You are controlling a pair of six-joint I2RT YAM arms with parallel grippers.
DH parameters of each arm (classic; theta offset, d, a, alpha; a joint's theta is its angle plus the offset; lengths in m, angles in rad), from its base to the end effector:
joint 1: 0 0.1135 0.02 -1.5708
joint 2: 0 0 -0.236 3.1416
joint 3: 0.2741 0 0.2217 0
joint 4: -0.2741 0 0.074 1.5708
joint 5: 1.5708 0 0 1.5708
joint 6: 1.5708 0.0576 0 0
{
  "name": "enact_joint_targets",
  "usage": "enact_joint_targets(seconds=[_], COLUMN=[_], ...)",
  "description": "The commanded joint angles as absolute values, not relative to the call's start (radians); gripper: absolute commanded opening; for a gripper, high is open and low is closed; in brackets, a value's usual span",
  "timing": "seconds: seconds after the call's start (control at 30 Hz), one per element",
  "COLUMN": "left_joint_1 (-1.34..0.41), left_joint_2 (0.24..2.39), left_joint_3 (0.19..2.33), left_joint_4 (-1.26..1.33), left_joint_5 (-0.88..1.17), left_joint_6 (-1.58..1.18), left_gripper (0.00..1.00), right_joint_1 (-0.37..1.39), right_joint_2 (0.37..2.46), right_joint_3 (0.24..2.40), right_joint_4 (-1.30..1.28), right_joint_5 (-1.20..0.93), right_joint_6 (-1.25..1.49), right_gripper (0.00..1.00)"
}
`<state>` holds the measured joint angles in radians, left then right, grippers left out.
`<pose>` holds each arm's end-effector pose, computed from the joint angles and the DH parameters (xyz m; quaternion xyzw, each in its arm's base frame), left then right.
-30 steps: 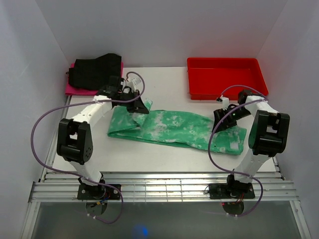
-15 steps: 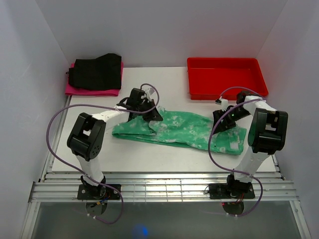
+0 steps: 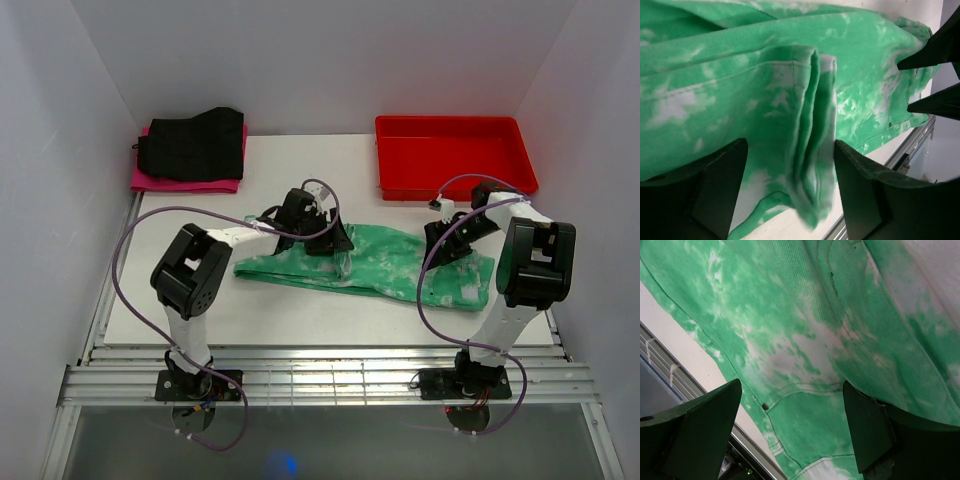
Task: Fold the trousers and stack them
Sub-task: Fold the trousers
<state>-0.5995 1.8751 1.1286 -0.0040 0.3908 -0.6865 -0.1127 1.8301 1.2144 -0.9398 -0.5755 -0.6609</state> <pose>0.3023 -0.2332 0.1510 0.0382 0.9021 -0.3770 0.2063 0.2930 -0.0016 0.1450 -0.2616 0.9225 0.2600 0.1138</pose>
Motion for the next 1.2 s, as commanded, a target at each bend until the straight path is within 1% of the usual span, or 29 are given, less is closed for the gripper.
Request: enact_joint_targets(seconds=[0.0, 0.07, 0.1, 0.17, 0.2, 0.27, 0.3, 0.33, 0.37, 0.4, 0.47, 0.5, 0.53, 0.57, 0.6, 0.63, 0.7, 0.73, 0.77, 0.83, 0.93, 1.0, 1.07, 1.17], left_joint_1=[-0.606, -0.606, -0.603, -0.582, -0.537, -0.477, -0.424, -0.401, -0.378, -0.335, -0.311, -0.305, -0.304, -0.305, -0.304, -0.304, -0.304, -0.302, -0.304, -0.299, -0.299, -0.298, -0.299, -0.298], left_joint_2=[1.853, 1.8, 1.781, 1.72, 1.697, 1.643, 1.597, 1.576, 1.556, 1.519, 1.485, 1.461, 1.384, 1.335, 1.278, 1.144, 0.995, 0.926, 0.825, 0.764, 0.672, 0.625, 0.626, 0.681], left_joint_3=[1.155, 1.178, 1.19, 1.225, 1.224, 1.2, 1.198, 1.203, 1.222, 1.224, 1.224, 1.194, 1.155, 1.106, 0.995, 0.93, 0.785, 0.652, 0.602, 0.498, 0.422, 0.326, 0.26, 0.232], left_joint_4=[0.049, 0.013, -0.02, -0.125, -0.146, -0.188, -0.218, -0.25, -0.34, -0.372, -0.467, -0.483, -0.489, -0.479, -0.46, -0.439, -0.294, -0.249, -0.208, -0.177, -0.152, -0.072, -0.014, 0.033], left_joint_5=[0.405, 0.422, 0.422, 0.425, 0.433, 0.507, 0.524, 0.543, 0.534, 0.508, 0.389, 0.347, 0.331, 0.313, 0.311, 0.317, 0.318, 0.316, 0.318, 0.321, 0.365, 0.382, 0.39, 0.396], left_joint_6=[-0.672, -0.625, -0.603, -0.539, -0.519, -0.45, -0.331, -0.249, -0.159, -0.026, 0.111, 0.171, 0.301, 0.372, 0.444, 0.598, 0.749, 0.82, 0.953, 1.034, 1.152, 1.236, 1.288, 1.374], left_gripper=[0.83, 0.88, 0.93, 0.96, 0.96, 0.9, 0.89, 0.95, 0.98, 0.98, 0.98, 0.98, 0.98, 0.98, 0.98, 0.98, 0.98, 0.98, 0.98, 0.98, 0.98, 0.98, 0.98, 0.95], right_joint_1=[-0.103, -0.103, -0.101, -0.092, -0.087, -0.068, -0.06, -0.049, -0.025, -0.014, 0.033, 0.043, 0.052, 0.066, 0.072, 0.078, 0.089, 0.089, 0.089, 0.089, 0.091, 0.094, 0.095, 0.095], right_joint_2=[1.825, 1.812, 1.804, 1.78, 1.772, 1.75, 1.746, 1.741, 1.735, 1.732, 1.729, 1.729, 1.736, 1.741, 1.747, 1.755, 1.775, 1.778, 1.781, 1.782, 1.793, 1.796, 1.799, 1.805], right_joint_3=[1.238, 1.261, 1.269, 1.299, 1.311, 1.348, 1.357, 1.365, 1.376, 1.374, 1.349, 1.333, 1.315, 1.298, 1.261, 1.247, 1.217, 1.206, 1.197, 1.171, 1.155, 1.146, 1.138, 1.131], right_joint_4=[-0.933, -0.942, -0.943, -0.945, -0.943, -0.945, -0.939, -0.94, -0.939, -0.925, -0.902, -0.867, -0.852, -0.838, -0.824, -0.81, -0.796, -0.767, -0.753, -0.726, -0.71, -0.698, -0.692, -0.692], right_joint_5=[-0.597, -0.638, -0.655, -0.707, -0.719, -0.761, -0.771, -0.784, -0.816, -0.825, -0.853, -0.864, -0.876, -0.894, -0.902, -0.902, -0.873, -0.859, -0.833, -0.812, -0.787, -0.764, -0.749, -0.732], right_joint_6=[-0.664, -0.66, -0.654, -0.64, -0.631, -0.615, -0.583, -0.569, -0.56, -0.525, -0.485, -0.438, -0.422, -0.408, -0.399, -0.4, -0.407, -0.403, -0.394, -0.379, -0.365, -0.359, -0.362, -0.368], right_gripper=[0.88, 0.88, 0.88, 0.88, 0.88, 0.88, 0.88, 0.88, 0.88, 0.89, 0.89, 0.89, 0.9, 0.9, 0.9, 0.9, 0.89, 0.89, 0.89, 0.89, 0.88, 0.86, 0.86, 0.86])
